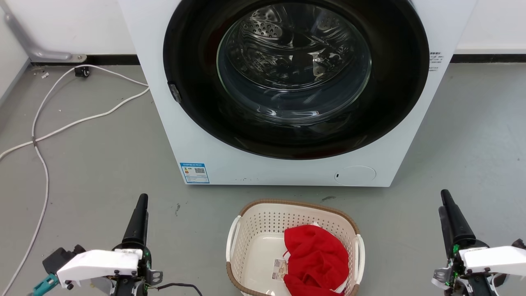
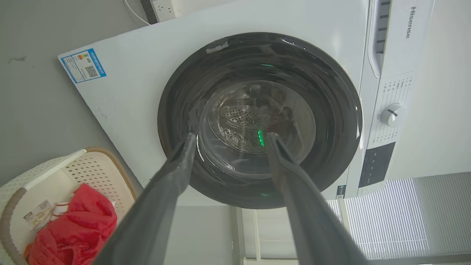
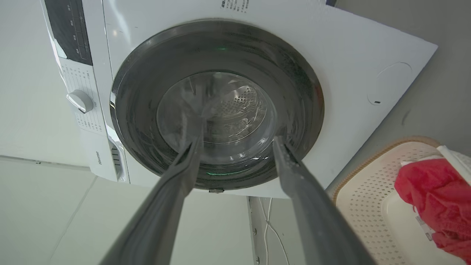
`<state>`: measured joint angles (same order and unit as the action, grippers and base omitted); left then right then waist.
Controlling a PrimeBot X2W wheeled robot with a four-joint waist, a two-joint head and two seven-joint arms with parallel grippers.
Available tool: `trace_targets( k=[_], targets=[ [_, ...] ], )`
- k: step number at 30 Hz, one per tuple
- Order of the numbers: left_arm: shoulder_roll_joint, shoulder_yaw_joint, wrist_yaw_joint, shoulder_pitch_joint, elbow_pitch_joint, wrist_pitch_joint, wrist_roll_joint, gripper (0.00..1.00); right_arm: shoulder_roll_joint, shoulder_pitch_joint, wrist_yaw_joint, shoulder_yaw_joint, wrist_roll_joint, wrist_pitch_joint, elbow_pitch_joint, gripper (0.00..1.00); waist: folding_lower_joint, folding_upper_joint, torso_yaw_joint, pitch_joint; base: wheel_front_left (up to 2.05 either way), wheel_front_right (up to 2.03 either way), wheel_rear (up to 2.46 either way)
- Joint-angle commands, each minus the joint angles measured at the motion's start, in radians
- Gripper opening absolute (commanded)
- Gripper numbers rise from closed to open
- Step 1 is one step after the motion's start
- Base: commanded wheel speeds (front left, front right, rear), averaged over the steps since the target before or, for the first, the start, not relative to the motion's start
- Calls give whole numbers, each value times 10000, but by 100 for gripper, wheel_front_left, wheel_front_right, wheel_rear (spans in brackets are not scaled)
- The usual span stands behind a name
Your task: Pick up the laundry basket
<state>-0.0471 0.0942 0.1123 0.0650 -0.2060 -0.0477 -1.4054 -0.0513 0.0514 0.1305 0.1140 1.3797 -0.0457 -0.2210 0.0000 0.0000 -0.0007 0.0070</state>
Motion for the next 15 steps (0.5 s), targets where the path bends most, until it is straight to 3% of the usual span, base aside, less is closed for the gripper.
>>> trace_targets(
  k=[1, 15],
  targets=[
    [-26, -91, -65, 81, 333, 127, 545, 100, -20, 26, 0, -37, -597, 116, 345, 100, 0, 0, 0, 7, 0, 0, 0],
    [-29, -701, -727, -111, 1097, 713, 3660, 100, -16, -325, 1, -528, -4472, 699, 1311, 100, 0, 0, 4, 47, 0, 0, 0]
  ],
)
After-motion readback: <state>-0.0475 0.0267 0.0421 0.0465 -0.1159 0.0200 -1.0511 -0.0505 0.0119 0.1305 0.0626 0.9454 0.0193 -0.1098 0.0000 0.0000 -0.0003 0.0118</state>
